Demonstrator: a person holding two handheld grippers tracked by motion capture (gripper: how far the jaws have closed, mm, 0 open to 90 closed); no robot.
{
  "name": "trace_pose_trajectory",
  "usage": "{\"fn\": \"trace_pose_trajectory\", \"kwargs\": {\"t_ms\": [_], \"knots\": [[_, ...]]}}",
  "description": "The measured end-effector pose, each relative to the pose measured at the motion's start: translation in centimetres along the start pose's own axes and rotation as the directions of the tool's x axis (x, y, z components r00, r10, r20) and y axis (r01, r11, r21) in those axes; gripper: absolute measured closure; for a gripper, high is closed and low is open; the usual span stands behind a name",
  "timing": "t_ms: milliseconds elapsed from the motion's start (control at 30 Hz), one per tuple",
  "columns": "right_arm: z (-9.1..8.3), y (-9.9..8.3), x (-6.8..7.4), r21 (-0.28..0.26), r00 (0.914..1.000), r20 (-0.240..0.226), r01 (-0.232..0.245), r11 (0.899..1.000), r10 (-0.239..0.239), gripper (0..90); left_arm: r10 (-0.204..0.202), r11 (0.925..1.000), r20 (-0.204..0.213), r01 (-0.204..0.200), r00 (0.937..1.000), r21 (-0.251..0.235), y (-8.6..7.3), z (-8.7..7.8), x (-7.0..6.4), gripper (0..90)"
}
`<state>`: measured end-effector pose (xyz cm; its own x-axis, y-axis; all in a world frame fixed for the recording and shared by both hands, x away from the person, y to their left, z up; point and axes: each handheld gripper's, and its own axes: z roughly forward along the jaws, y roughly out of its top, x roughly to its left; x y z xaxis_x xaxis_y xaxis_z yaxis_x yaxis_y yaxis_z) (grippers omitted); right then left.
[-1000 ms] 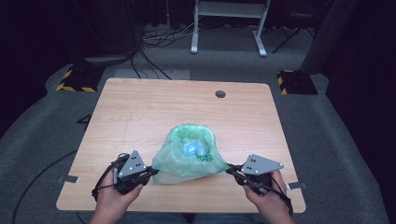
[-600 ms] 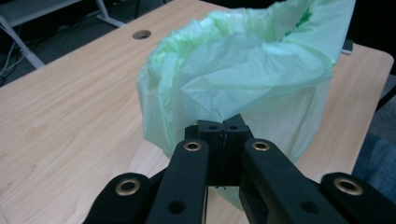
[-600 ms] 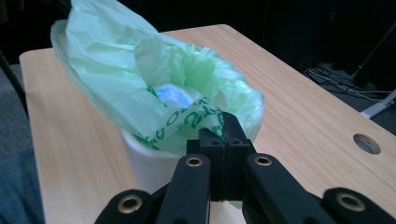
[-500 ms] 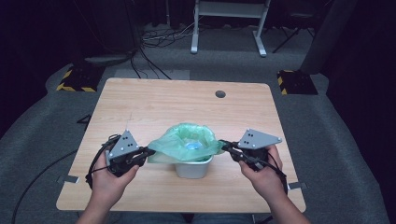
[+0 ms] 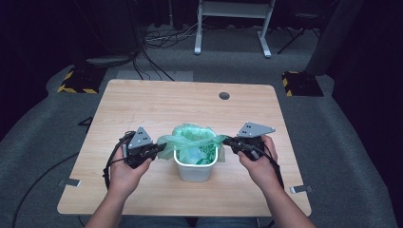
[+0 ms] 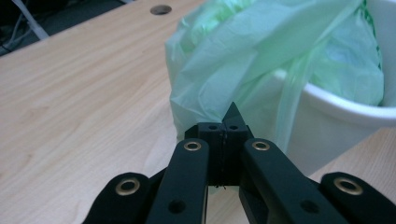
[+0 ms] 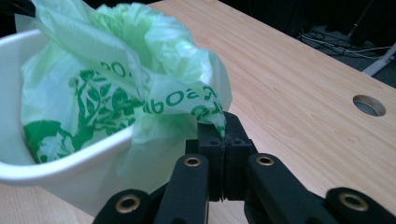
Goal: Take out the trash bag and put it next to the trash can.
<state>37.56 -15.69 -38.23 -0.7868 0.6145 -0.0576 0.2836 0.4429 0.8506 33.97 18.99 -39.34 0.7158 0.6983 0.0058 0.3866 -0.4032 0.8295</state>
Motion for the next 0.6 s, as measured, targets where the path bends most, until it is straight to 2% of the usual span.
{"fn": "trace_pose_trajectory", "kwargs": {"t_ms": [100, 233, 300, 367, 500, 600], "knots": [[0.0, -0.2, 0.0, -0.001, 0.9999, 0.015, 0.007, 1.000, -0.007, 80.9, -0.004, 1.0000, -0.009, 0.004, 1.0000, -0.003, -0.3, -0.1, -0.1, 90.0], [-0.9, -0.3, 0.0, -0.025, 0.9974, 0.070, 0.018, 1.000, -0.016, 56.7, -0.011, 0.9997, -0.015, 0.010, 0.9998, -0.021, -0.4, -0.5, 0.0, 89.5], [-1.6, -0.2, 0.2, -0.035, 0.9959, 0.086, 0.029, 0.999, -0.026, 52.1, -0.011, 0.9997, -0.011, 0.010, 0.9999, -0.021, -0.4, -0.6, 0.1, 89.5], [-2.5, -0.1, 0.4, -0.036, 0.9927, 0.111, 0.051, 0.998, -0.047, 50.0, -0.005, 0.9998, -0.011, 0.004, 0.9999, -0.018, -0.4, -0.7, 0.1, 89.5], [-4.4, 0.1, 0.8, -0.027, 0.9922, 0.114, 0.053, 0.998, -0.049, 48.0, 0.000, 0.9997, -0.002, 0.000, 1.0000, -0.026, -0.3, -1.2, 0.2, 88.7], [-5.1, -0.1, 1.1, -0.007, 0.9942, 0.100, 0.042, 0.999, -0.041, 53.9, -0.006, 0.9994, 0.005, 0.006, 1.0000, -0.035, -0.3, -1.4, 0.2, 88.7]]}}
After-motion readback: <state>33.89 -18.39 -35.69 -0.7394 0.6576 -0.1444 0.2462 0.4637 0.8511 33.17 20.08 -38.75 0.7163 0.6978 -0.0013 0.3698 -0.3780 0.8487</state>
